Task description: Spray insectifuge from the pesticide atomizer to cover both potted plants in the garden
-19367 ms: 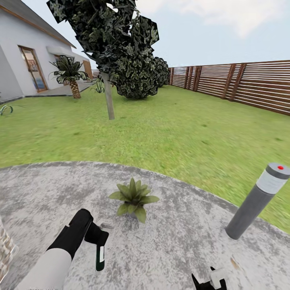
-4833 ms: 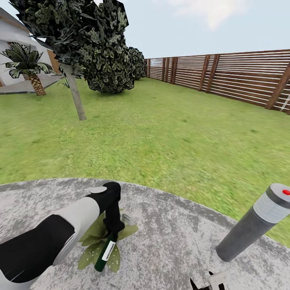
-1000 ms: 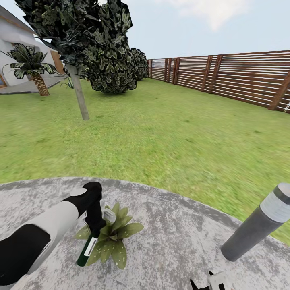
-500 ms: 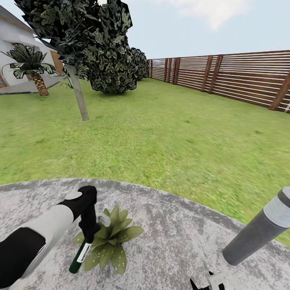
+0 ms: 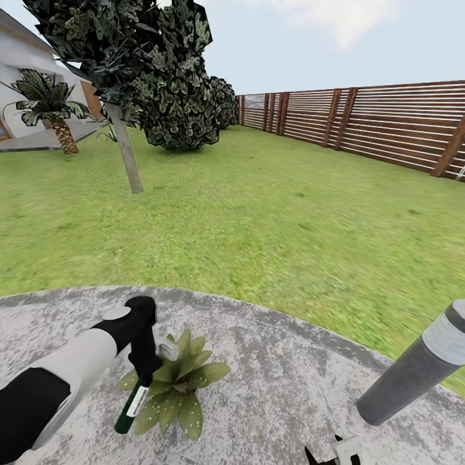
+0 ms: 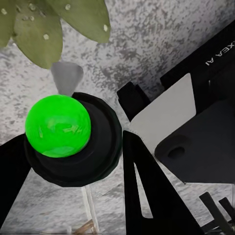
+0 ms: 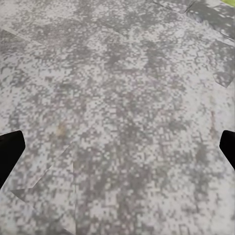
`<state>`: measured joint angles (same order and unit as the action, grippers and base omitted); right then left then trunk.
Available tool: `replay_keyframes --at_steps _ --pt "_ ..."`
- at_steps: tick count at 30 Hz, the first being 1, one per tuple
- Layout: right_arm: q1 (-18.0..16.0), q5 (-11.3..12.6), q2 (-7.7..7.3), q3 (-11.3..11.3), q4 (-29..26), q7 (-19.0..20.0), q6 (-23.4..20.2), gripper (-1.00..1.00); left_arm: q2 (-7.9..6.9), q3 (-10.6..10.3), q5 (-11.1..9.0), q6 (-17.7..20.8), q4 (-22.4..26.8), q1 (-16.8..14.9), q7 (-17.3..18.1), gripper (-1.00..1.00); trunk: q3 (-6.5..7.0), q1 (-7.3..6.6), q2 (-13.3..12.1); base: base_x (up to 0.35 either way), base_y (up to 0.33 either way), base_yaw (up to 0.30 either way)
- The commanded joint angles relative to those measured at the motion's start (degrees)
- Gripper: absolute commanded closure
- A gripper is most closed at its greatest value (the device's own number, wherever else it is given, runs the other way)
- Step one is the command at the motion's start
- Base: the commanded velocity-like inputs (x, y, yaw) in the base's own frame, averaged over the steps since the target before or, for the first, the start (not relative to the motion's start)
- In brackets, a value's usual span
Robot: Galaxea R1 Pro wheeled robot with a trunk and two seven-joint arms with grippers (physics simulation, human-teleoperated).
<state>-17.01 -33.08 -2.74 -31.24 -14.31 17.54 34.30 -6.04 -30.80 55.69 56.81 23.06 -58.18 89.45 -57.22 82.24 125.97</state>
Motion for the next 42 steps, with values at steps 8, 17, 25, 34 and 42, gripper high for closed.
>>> replay_keyframes --at_steps 8,17,25,34,42 --pt "-0.04 -0.14 0.02 -0.5 -0.01 0.48 0.24 -1.0 -4.08 -0.14 0.34 0.57 -0.21 0.42 0.55 1.0 -0.05 -0.01 0.02 0.0 0.0 0.0" --pt "-0.04 -0.14 0.02 -0.5 -0.02 0.47 0.21 -1.0 -6.71 -0.24 0.46 0.49 -0.21 1.47 0.55 1.0 -0.05 -0.01 0.02 0.0 0.0 0.0" --pt "-0.04 -0.14 0.02 -0.49 -0.02 0.48 0.19 -1.0 -6.04 -0.65 0.9 0.43 -0.21 3.17 0.55 1.0 -0.05 -0.01 0.02 0.0 0.0 0.0" --pt "-0.04 -0.14 0.02 -0.49 -0.02 0.48 0.2 -1.0 -6.13 -0.17 0.57 0.79 -0.16 4.58 -3.48 1.0 -0.05 -0.01 0.02 0.0 0.0 0.0" --pt "-0.04 -0.14 0.02 -0.49 -0.01 0.48 0.21 -1.0 -6.48 -0.2 0.47 0.88 0.41 4.09 -4.22 1.0 -0.05 -0.01 0.02 0.0 0.0 0.0"
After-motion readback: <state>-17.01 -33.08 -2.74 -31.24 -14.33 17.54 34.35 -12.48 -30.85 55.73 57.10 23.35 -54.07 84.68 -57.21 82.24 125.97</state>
